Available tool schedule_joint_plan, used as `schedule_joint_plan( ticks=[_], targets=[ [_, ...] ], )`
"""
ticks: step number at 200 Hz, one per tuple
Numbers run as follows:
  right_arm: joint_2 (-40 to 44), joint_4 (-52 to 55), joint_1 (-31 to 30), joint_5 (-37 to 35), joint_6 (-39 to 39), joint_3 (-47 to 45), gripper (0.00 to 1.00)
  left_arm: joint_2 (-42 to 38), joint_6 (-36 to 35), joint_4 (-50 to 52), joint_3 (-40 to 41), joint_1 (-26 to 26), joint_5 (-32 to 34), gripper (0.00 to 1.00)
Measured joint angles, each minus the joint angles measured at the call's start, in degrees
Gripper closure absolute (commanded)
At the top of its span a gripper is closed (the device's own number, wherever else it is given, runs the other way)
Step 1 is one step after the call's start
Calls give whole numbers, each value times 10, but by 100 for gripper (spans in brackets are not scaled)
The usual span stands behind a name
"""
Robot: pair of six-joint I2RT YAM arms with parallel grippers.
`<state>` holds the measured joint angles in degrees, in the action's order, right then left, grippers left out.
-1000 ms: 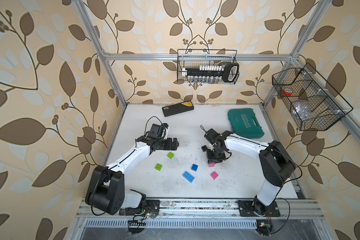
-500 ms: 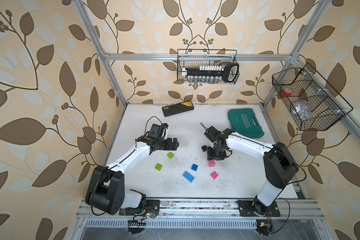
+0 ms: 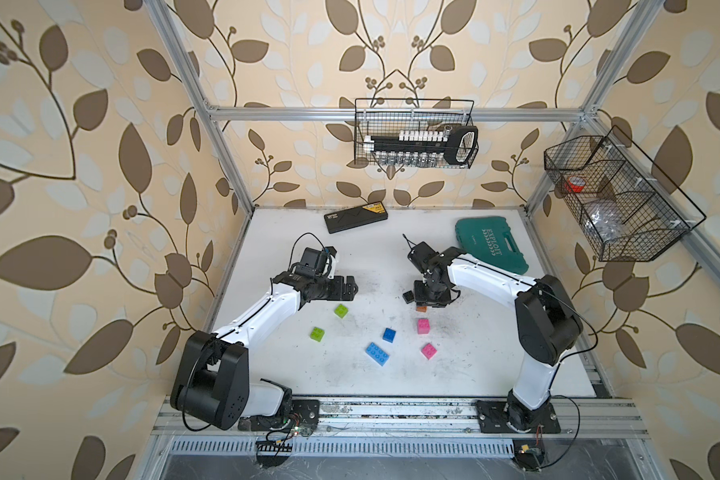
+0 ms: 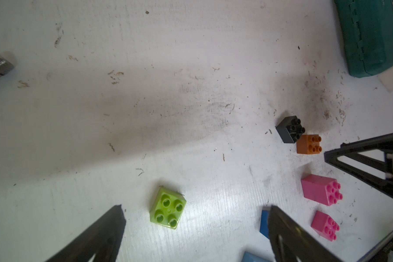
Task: Assemble the number 4 with lego
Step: Pick up the lego brick from the center of the board, then assemble the lego brick with the lego brick.
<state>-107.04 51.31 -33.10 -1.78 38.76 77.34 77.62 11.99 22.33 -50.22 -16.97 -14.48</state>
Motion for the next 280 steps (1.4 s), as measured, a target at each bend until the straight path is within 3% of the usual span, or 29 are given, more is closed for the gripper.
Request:
schedule_joint_plan(
  ticks=[60, 138, 174, 280],
  targets=[
    [-36, -13, 0, -11, 2, 9, 59, 0, 0, 0, 0, 0, 0, 1],
    [-59, -25, 7, -17, 5, 19, 76, 0, 0, 0, 0, 0, 0, 1],
    [-56, -26, 8, -17, 6, 19, 79, 0, 0, 0, 0, 0, 0, 1],
    [105, 19, 11, 7, -9, -19, 80, 0, 0, 0, 0, 0, 0, 1]
  ],
)
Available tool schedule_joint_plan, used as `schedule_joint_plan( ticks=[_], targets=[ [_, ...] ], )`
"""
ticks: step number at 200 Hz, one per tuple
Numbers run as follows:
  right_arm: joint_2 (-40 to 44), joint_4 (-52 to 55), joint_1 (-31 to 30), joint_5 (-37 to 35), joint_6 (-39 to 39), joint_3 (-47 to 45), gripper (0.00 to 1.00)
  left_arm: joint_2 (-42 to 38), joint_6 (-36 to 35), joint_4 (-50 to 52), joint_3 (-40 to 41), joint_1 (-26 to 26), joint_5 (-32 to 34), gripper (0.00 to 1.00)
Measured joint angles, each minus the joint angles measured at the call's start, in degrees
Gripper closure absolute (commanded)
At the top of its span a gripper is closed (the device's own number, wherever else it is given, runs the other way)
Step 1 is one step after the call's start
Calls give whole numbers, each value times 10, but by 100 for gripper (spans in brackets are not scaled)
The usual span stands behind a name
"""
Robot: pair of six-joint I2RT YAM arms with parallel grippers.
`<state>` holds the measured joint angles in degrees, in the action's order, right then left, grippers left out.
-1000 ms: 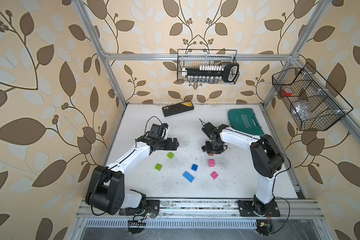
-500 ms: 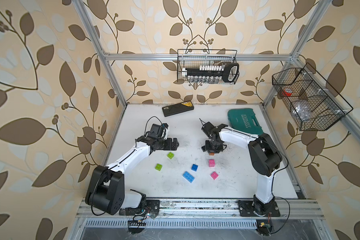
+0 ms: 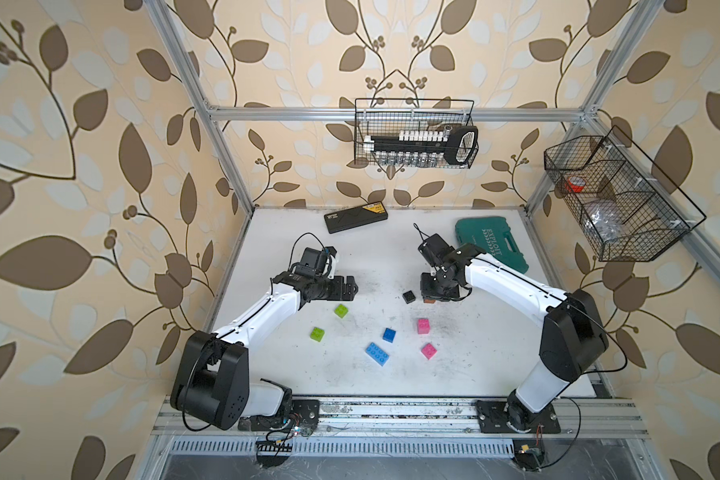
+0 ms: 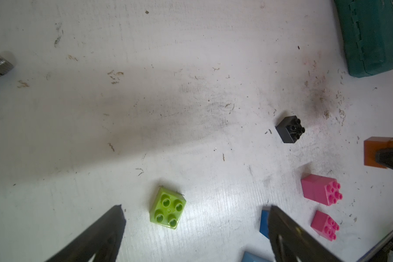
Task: Assemble the number 4 with lego
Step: Assemble the lego brick with the lego brick.
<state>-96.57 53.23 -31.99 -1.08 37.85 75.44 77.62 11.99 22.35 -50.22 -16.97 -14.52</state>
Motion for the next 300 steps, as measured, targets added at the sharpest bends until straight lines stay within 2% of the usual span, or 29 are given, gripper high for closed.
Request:
schedule_joint_plan(
  ticks=[76, 198, 300],
  targets=[
    [33, 23, -23, 7, 1, -62, 80, 0, 0, 0, 0, 0, 0, 1],
    [27, 18, -52, 9, 3, -66, 80, 0, 0, 0, 0, -4, -3, 1],
    [-2, 9, -58, 3, 3, -68, 79, 0, 0, -12, 0, -4, -36, 1]
  ],
)
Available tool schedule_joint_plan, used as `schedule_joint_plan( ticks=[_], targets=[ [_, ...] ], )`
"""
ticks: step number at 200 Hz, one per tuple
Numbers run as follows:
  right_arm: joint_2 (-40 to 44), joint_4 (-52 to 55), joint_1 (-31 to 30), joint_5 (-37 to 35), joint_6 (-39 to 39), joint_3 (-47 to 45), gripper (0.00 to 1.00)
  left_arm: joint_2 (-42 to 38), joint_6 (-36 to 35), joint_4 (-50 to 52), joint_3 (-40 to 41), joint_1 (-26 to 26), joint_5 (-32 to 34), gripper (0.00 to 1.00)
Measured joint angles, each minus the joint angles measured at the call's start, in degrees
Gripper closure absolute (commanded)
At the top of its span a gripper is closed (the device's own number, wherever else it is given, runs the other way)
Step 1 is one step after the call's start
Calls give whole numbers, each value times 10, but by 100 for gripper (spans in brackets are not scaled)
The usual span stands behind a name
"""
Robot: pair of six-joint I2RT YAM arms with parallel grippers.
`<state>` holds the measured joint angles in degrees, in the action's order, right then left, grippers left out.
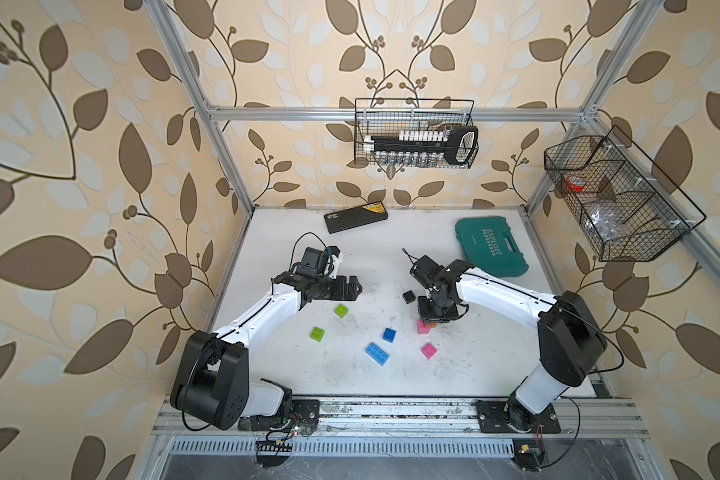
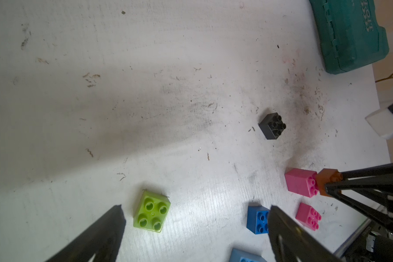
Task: Assemble the number 4 with lego
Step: Assemble the lego brick with the lego brick.
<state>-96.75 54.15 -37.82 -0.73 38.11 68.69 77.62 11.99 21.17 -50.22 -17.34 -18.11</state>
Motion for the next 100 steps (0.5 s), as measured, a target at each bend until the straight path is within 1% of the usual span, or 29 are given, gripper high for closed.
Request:
schedule_joint_plan(
  ticks=[100],
  targets=[
    [-7, -5, -6, -10, 2, -4, 80, 0, 0, 0, 0, 0, -1, 1]
  ],
)
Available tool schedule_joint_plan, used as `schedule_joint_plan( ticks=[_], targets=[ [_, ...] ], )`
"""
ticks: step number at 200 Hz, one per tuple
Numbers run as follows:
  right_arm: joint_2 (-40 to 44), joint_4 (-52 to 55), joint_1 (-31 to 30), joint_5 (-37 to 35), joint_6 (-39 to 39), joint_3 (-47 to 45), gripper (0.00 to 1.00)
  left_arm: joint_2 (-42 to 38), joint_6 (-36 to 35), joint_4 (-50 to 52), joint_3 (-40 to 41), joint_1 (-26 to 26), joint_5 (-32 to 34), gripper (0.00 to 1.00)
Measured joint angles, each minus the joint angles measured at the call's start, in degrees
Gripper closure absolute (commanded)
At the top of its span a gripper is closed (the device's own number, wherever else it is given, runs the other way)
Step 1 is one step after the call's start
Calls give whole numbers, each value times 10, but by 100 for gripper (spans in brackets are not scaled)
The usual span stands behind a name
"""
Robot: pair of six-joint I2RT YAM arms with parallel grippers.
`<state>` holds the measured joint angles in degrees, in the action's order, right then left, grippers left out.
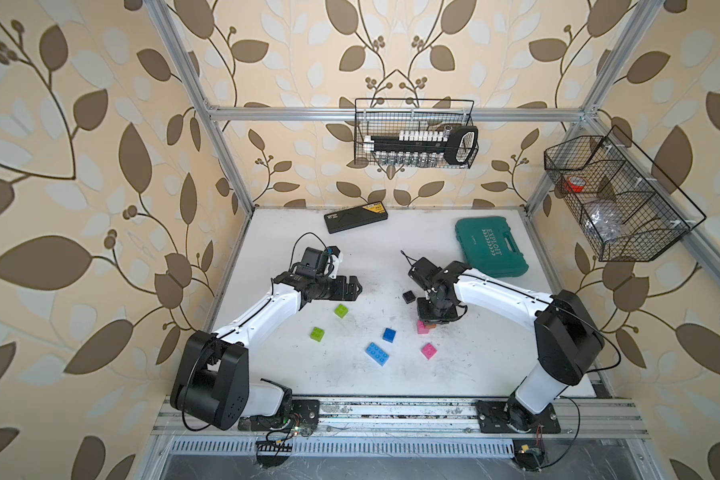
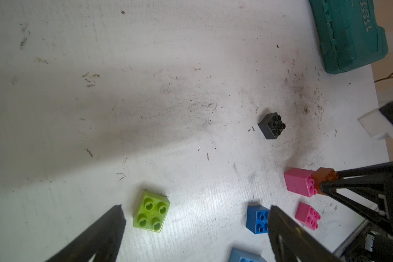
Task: Assemble the number 4 with lego
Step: Assemble the lego brick with the lego brick.
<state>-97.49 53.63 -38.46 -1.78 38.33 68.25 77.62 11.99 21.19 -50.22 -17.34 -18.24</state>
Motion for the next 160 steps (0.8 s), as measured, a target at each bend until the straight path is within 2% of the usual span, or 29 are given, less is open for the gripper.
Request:
schedule_joint_plan(
  ticks=[160],
  targets=[
    [-9, 10, -4, -11, -16, 11, 77, 0, 0, 0, 0, 0, -9, 1]
  ],
)
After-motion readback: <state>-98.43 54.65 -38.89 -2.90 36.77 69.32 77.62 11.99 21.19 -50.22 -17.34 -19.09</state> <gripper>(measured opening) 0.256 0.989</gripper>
